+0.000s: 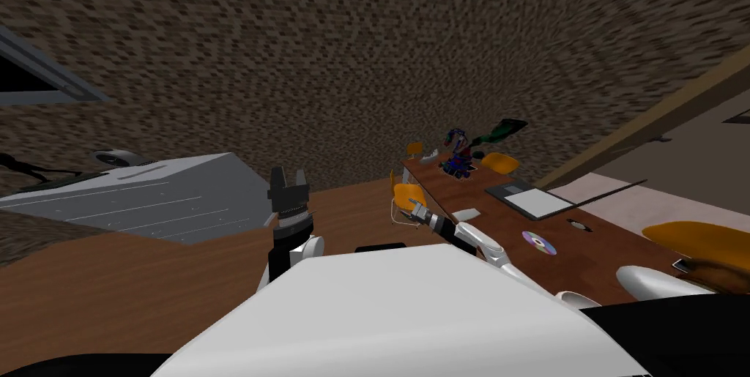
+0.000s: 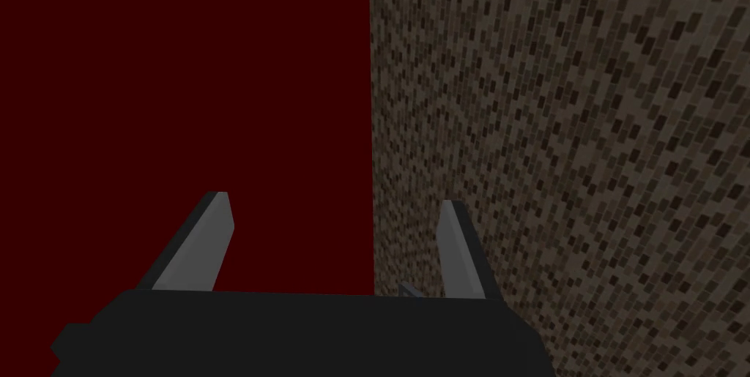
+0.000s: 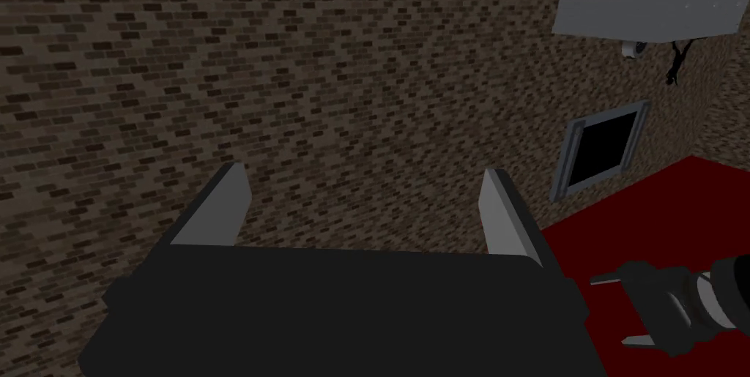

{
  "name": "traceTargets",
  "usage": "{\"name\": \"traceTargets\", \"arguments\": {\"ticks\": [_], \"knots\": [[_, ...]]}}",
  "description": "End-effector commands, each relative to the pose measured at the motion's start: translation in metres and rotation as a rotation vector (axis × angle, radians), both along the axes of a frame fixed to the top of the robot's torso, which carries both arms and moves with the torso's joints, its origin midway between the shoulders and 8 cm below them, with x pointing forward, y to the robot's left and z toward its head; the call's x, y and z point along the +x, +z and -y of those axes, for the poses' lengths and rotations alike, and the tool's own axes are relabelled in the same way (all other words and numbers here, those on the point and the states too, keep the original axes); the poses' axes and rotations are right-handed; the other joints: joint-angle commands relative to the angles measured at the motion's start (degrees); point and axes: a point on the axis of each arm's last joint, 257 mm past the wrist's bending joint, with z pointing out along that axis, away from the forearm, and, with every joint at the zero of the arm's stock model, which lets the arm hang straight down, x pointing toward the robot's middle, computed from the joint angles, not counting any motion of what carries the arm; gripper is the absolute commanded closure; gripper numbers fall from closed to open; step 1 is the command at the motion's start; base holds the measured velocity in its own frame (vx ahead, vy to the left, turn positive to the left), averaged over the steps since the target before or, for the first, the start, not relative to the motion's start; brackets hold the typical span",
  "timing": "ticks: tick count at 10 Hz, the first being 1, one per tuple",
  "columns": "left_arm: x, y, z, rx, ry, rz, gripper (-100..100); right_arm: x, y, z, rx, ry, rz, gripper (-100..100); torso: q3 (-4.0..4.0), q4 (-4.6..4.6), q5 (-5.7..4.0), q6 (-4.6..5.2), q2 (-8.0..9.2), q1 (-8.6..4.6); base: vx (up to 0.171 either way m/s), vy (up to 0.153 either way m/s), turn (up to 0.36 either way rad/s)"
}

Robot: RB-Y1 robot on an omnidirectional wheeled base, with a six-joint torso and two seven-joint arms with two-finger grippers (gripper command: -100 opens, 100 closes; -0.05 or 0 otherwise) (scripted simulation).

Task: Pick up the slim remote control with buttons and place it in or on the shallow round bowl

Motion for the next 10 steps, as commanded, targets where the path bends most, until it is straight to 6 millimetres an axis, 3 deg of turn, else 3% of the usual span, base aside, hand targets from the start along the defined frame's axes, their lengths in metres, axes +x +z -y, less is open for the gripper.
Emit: {"name": "traceTargets", "arguments": {"ticks": [1, 4, 6, 7, 8, 9, 10], "knots": [[0.000, 0.000, 0.000, 0.000, 0.000, 0.000, 0, -0.004, -0.022, 0.018, -0.077, 0.004, -0.033, -100, 0.00, 0.00, 0.00, 0.00, 0.00, 0.00, -0.029, -0.029, 0.125], [0.000, 0.000, 0.000, 0.000, 0.000, 0.000, 0, -0.034, -0.074, 0.053, -0.260, 0.062, -0.089, -100, -0.03, -0.01, -0.01, 0.05, -0.06, -0.01, -0.020, -0.023, 0.206], [0.000, 0.000, 0.000, 0.000, 0.000, 0.000, 0, -0.036, -0.081, 0.060, -0.268, 0.052, -0.107, -100, -0.03, 0.00, 0.01, 0.05, -0.07, 0.00, -0.010, -0.015, 0.048], [0.000, 0.000, 0.000, 0.000, 0.000, 0.000, 0, -0.052, -0.102, 0.081, -0.355, 0.083, -0.133, -100, -0.05, -0.01, 0.01, 0.06, -0.10, 0.05, -0.009, -0.005, 0.261], [0.000, 0.000, 0.000, 0.000, 0.000, 0.000, 0, -0.054, -0.107, 0.086, -0.361, 0.076, -0.146, -100, -0.05, -0.01, 0.02, 0.00, -0.11, 0.05, -0.010, -0.017, 0.143], [0.000, 0.000, 0.000, 0.000, 0.000, 0.000, 0, -0.072, -0.126, 0.111, -0.447, 0.105, -0.177, -100, -0.06, -0.01, 0.00, 0.06, -0.11, 0.03, -0.018, -0.018, 0.228], [0.000, 0.000, 0.000, 0.000, 0.000, 0.000, 0, -0.073, -0.129, 0.115, -0.451, 0.100, -0.185, -100, -0.04, -0.01, 0.01, 0.02, -0.08, -0.01, -0.015, -0.021, 0.135]]}}
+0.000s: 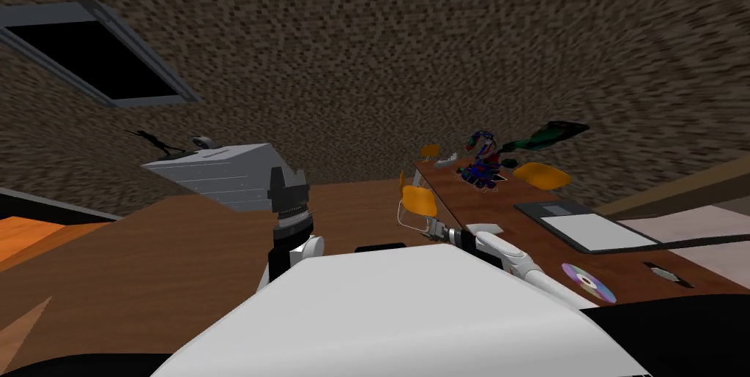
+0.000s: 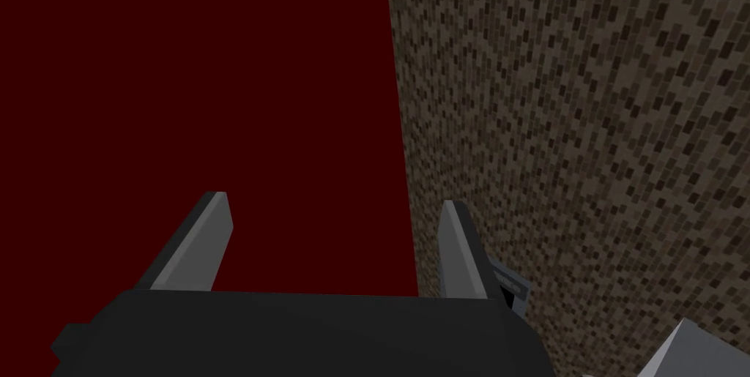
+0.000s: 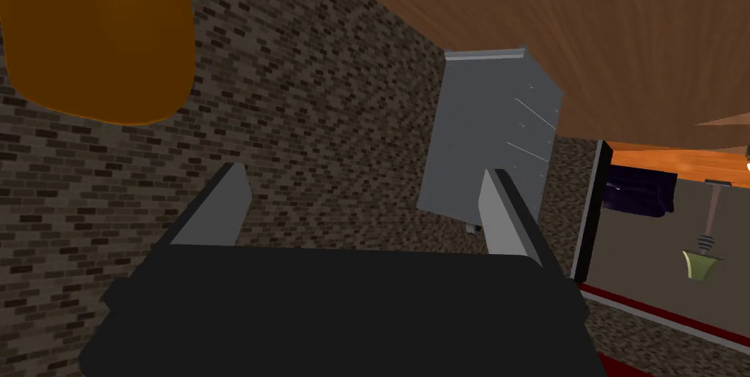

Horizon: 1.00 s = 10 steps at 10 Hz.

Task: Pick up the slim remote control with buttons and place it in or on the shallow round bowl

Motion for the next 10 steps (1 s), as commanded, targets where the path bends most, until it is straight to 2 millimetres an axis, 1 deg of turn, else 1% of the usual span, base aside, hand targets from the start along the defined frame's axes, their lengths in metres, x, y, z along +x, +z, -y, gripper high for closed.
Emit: {"name": "traceTargets", "arguments": {"ticks": [1, 2, 3, 4, 5, 6, 7, 8, 9, 10], "knots": [[0.000, 0.000, 0.000, 0.000, 0.000, 0.000, 0, -0.022, -0.019, 0.033, -0.102, 0.021, -0.050, -100, 0.00, 0.00, 0.00, 0.00, 0.00, 0.00, -0.016, -0.015, 0.292], [0.000, 0.000, 0.000, 0.000, 0.000, 0.000, 0, -0.041, -0.033, 0.060, -0.173, 0.042, -0.087, -100, 0.00, 0.00, 0.00, -0.05, -0.01, 0.00, -0.022, -0.025, 0.438], [0.000, 0.000, 0.000, 0.000, 0.000, 0.000, 0, -0.043, -0.033, 0.066, -0.185, 0.042, -0.092, -100, 0.00, 0.00, 0.00, -0.05, 0.00, -0.03, -0.016, -0.028, 0.081], [0.000, 0.000, 0.000, 0.000, 0.000, 0.000, 0, -0.063, -0.045, 0.097, -0.258, 0.058, -0.134, -100, 0.00, 0.00, -0.01, 0.03, 0.00, -0.02, -0.013, -0.018, 0.182], [0.000, 0.000, 0.000, 0.000, 0.000, 0.000, 0, -0.063, -0.044, 0.100, -0.263, 0.059, -0.135, -100, 0.00, 0.00, 0.00, -0.01, 0.00, -0.01, -0.009, -0.020, 0.112], [0.000, 0.000, 0.000, 0.000, 0.000, 0.000, 0, -0.085, -0.052, 0.133, -0.336, 0.075, -0.178, -100, -0.01, 0.00, 0.00, 0.01, -0.03, 0.01, -0.005, -0.026, 0.212], [0.000, 0.000, 0.000, 0.000, 0.000, 0.000, 0, -0.085, -0.052, 0.133, -0.336, 0.075, -0.178, -100, -0.03, -0.01, -0.01, -0.03, -0.05, -0.03, -0.004, -0.031, 0.144], [0.000, 0.000, 0.000, 0.000, 0.000, 0.000, 0, -0.106, -0.056, 0.165, -0.404, 0.087, -0.222, -100, -0.03, -0.01, -0.01, 0.00, -0.06, -0.03, -0.003, -0.038, 0.210], [0.000, 0.000, 0.000, 0.000, 0.000, 0.000, 0, -0.129, -0.059, 0.195, -0.464, 0.096, -0.267, -100, -0.03, -0.01, -0.01, -0.01, -0.06, -0.08, -0.006, -0.069, 0.404], [0.000, 0.000, 0.000, 0.000, 0.000, 0.000, 0, -0.148, -0.058, 0.220, -0.515, 0.112, -0.304, -100, -0.04, -0.01, -0.03, -0.06, -0.07, -0.18, -0.025, -0.112, 0.399]]}}
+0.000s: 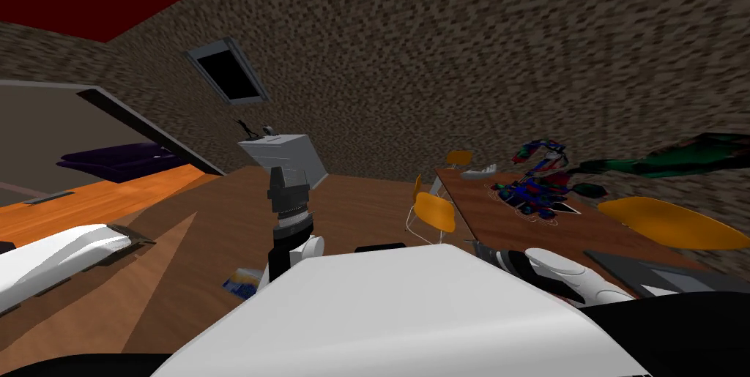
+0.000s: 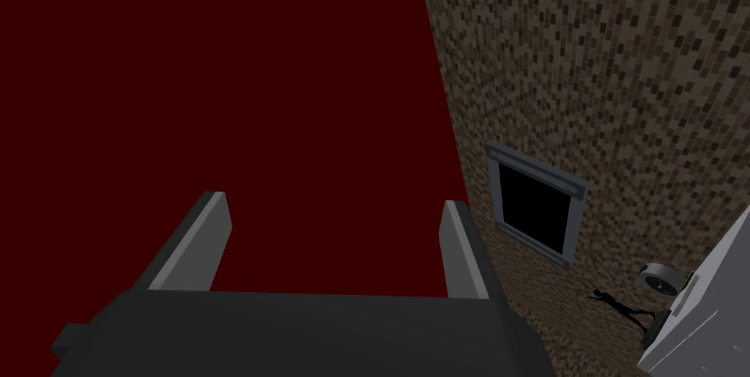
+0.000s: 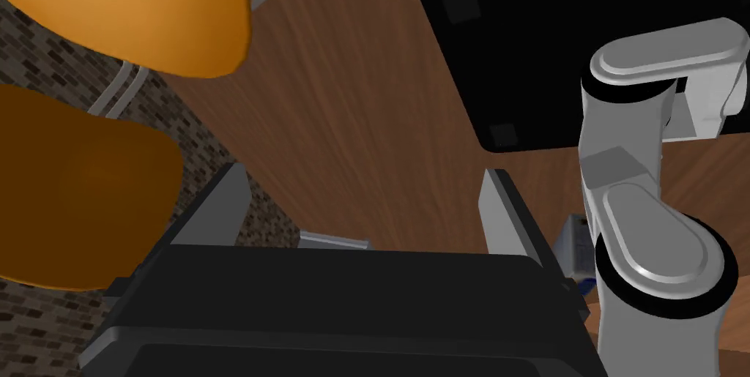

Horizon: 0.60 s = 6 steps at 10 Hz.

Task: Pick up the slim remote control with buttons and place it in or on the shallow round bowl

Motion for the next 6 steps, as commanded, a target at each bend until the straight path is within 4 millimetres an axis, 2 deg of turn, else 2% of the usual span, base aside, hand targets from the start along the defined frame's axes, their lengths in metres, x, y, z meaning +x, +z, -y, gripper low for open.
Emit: {"name": "traceTargets", "arguments": {"ticks": [1, 2, 3, 4, 5, 6], "knots": [[0.000, 0.000, 0.000, 0.000, 0.000, 0.000, 0, -0.016, 0.002, 0.023, -0.043, 0.000, -0.031, -100, 0.00, 0.00, 0.00, 0.00, 0.00, 0.00, -0.013, -0.091, 0.048], [0.000, 0.000, 0.000, 0.000, 0.000, 0.000, 0, -0.038, 0.003, 0.047, -0.091, 0.005, -0.073, -100, 0.00, 0.00, -0.01, 0.09, -0.01, 0.05, -0.005, -0.061, 0.122], [0.000, 0.000, 0.000, 0.000, 0.000, 0.000, 0, -0.039, 0.003, 0.049, -0.094, 0.002, -0.076, -100, -0.02, -0.01, 0.02, 0.02, -0.04, 0.13, -0.005, -0.046, 0.101], [0.000, 0.000, 0.000, 0.000, 0.000, 0.000, 0, -0.058, 0.006, 0.067, -0.131, 0.011, -0.112, -100, -0.03, -0.01, 0.02, 0.06, -0.06, 0.21, -0.010, -0.064, 0.157], [0.000, 0.000, 0.000, 0.000, 0.000, 0.000, 0, -0.063, 0.006, 0.072, -0.139, 0.001, -0.120, -100, -0.02, -0.01, 0.03, 0.03, -0.05, 0.16, -0.014, -0.058, 0.119], [0.000, 0.000, 0.000, 0.000, 0.000, 0.000, 0, -0.083, 0.008, 0.089, -0.172, 0.005, -0.157, -100, -0.02, -0.01, 0.01, 0.04, -0.05, 0.19, -0.011, -0.068, 0.205]]}}
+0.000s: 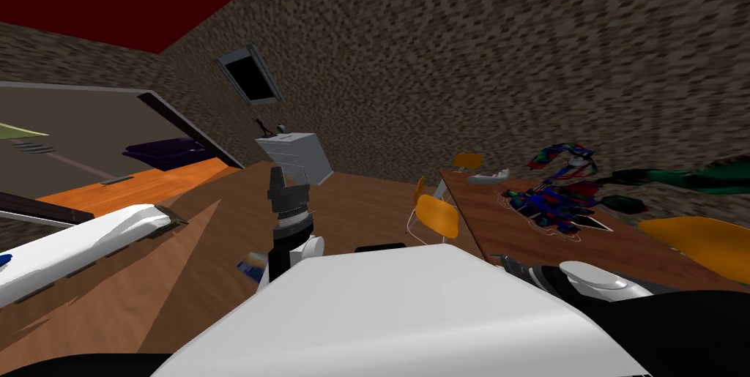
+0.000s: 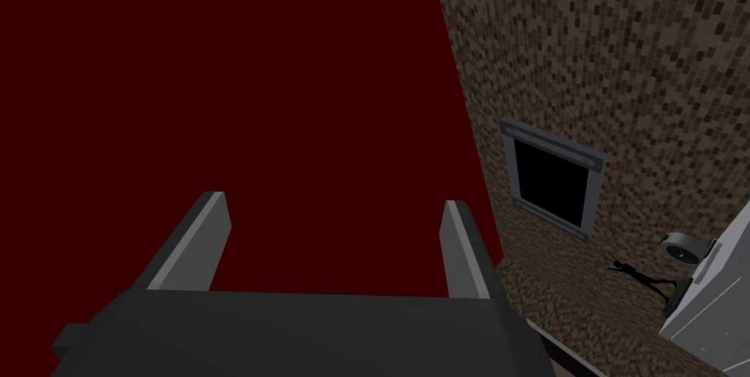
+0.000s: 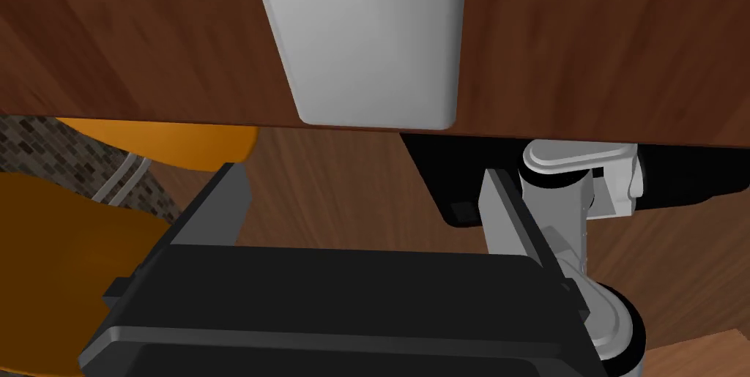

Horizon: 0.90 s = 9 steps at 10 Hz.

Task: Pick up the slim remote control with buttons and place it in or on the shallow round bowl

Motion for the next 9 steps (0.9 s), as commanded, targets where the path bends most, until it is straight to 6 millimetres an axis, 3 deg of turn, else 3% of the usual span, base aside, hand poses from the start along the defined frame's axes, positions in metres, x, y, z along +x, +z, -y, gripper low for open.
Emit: {"name": "traceTargets", "arguments": {"ticks": [1, 3, 4, 5, 6, 7, 9], "knots": [[0.000, 0.000, 0.000, 0.000, 0.000, 0.000, 0, -0.037, 0.006, 0.026, -0.051, -0.007, -0.064, -100, 0.00, 0.00, 0.00, 0.00, 0.00, 0.00, -0.034, -0.108, 0.230], [0.000, 0.000, 0.000, 0.000, 0.000, 0.000, 0, -0.037, 0.006, 0.026, -0.051, -0.007, -0.064, -100, 0.04, 0.02, -0.03, 0.06, 0.07, -0.08, -0.014, -0.062, 0.031], [0.000, 0.000, 0.000, 0.000, 0.000, 0.000, 0, -0.077, 0.007, 0.044, -0.089, -0.020, -0.131, -100, 0.00, 0.00, 0.00, 0.05, -0.01, 0.10, 0.000, -0.079, 0.292], [0.000, 0.000, 0.000, 0.000, 0.000, 0.000, 0, -0.075, 0.007, 0.042, -0.085, -0.017, -0.128, -100, -0.01, -0.01, 0.02, -0.01, -0.02, -0.02, -0.011, -0.100, 0.179], [0.000, 0.000, 0.000, 0.000, 0.000, 0.000, 0, -0.093, 0.006, 0.047, -0.098, -0.028, -0.156, -100, -0.01, 0.00, -0.05, 0.03, -0.03, -0.08, -0.001, -0.095, 0.090], [0.000, 0.000, 0.000, 0.000, 0.000, 0.000, 0, -0.093, 0.006, 0.047, -0.098, -0.028, -0.156, -100, -0.03, -0.01, -0.04, 0.04, -0.05, -0.10, 0.005, -0.069, 0.039], [0.000, 0.000, 0.000, 0.000, 0.000, 0.000, 0, -0.118, 0.001, 0.045, -0.099, -0.043, -0.194, -100, -0.04, -0.02, -0.01, 0.04, -0.08, 0.06, 0.009, -0.056, 0.105]]}}
